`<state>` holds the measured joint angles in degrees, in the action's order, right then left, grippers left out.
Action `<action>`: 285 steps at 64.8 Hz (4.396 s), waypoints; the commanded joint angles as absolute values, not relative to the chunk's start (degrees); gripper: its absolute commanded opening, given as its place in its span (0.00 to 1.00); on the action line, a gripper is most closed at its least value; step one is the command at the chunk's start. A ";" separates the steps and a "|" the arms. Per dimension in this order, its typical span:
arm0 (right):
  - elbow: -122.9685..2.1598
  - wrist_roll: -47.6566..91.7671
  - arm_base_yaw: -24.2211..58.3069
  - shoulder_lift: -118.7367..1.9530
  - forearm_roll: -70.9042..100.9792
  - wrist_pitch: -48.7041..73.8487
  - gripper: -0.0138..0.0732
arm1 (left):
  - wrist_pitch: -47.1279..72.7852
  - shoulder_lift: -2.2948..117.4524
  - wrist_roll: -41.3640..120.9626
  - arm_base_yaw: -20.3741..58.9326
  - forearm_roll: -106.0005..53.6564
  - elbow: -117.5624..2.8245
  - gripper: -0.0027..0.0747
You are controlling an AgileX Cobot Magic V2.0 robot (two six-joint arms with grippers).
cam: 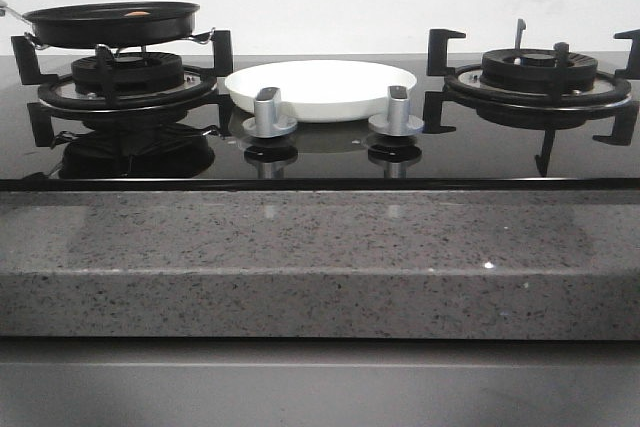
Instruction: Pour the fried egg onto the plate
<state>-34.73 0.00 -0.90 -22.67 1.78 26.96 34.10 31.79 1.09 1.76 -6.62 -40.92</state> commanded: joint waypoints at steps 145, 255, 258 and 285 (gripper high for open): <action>-80.70 8.63 15.79 -78.35 14.35 49.81 0.59 | 21.16 32.72 0.62 2.00 -4.87 -42.83 0.68; -127.74 5.43 12.64 -124.64 16.82 72.32 0.18 | 21.04 32.72 0.62 2.00 -4.87 -42.83 0.68; -127.74 5.43 12.64 -124.55 17.08 72.09 0.14 | 21.04 32.72 0.62 2.00 -4.87 -42.83 0.68; -127.46 4.26 12.33 -116.34 19.95 72.93 0.08 | 21.04 32.72 0.62 2.00 -4.87 -42.83 0.68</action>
